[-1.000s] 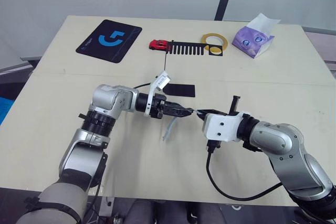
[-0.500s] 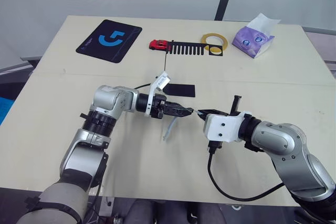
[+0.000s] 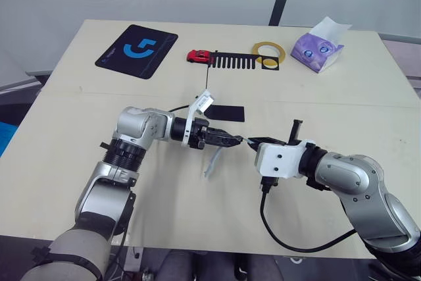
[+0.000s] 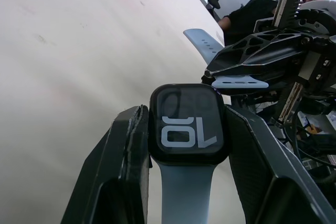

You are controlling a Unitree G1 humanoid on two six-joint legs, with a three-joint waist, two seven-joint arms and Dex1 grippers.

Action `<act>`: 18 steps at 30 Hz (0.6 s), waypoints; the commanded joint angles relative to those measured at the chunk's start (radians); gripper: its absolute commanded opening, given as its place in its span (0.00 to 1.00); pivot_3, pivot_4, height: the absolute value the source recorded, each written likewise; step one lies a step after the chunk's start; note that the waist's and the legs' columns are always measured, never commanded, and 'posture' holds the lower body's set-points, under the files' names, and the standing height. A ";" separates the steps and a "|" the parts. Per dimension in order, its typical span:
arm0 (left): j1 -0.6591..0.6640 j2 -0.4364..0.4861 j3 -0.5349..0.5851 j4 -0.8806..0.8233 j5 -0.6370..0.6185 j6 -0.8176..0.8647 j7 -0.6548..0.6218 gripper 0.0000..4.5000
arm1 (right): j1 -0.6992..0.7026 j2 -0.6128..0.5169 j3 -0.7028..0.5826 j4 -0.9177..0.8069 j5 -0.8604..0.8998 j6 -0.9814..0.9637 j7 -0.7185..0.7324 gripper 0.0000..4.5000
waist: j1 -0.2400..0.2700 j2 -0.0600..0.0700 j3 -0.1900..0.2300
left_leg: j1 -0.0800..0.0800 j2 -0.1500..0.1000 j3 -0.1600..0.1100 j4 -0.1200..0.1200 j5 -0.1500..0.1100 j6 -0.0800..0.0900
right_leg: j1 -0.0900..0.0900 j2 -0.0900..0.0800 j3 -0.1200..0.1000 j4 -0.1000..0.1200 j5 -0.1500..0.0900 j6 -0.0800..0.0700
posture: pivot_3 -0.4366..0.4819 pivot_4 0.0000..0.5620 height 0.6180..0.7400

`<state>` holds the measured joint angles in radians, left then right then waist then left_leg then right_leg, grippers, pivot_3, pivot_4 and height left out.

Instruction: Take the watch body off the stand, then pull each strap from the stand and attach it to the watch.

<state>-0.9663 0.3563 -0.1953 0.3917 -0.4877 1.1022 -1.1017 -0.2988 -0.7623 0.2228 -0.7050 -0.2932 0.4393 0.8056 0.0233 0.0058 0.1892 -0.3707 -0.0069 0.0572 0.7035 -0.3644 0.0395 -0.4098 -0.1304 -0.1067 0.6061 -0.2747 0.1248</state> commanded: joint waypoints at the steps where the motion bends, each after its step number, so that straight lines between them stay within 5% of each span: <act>1: -0.019 -0.003 0.029 -0.046 -0.028 0.003 -0.003 0.38 | -0.010 -0.002 -0.020 -0.025 -0.003 -0.008 -0.002 0.00 | 0.000 0.000 0.000 | 0.000 0.000 0.000 0.000 0.000 0.000 | 0.000 0.000 0.000 0.000 0.000 0.000 | 0.48 0.27 0.98; 18: -0.023 -0.015 0.035 -0.030 -0.023 0.003 0.005 0.38 | -0.001 -0.005 -0.026 -0.039 -0.003 -0.002 -0.002 0.00 | 0.000 0.000 0.000 | 0.000 0.000 0.000 0.000 0.000 0.000 | 0.000 0.000 0.000 0.000 0.000 0.000 | 0.48 0.27 0.98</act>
<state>-0.9663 0.3462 -0.1767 0.3975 -0.4886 1.1030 -1.0934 -0.2991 -0.7624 0.2228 -0.7044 -0.2933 0.4397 0.8057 0.0233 0.0058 0.1892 -0.3707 -0.0069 0.0572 0.7035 -0.3644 0.0395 -0.4098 -0.1304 -0.1067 0.6061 -0.2747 0.1249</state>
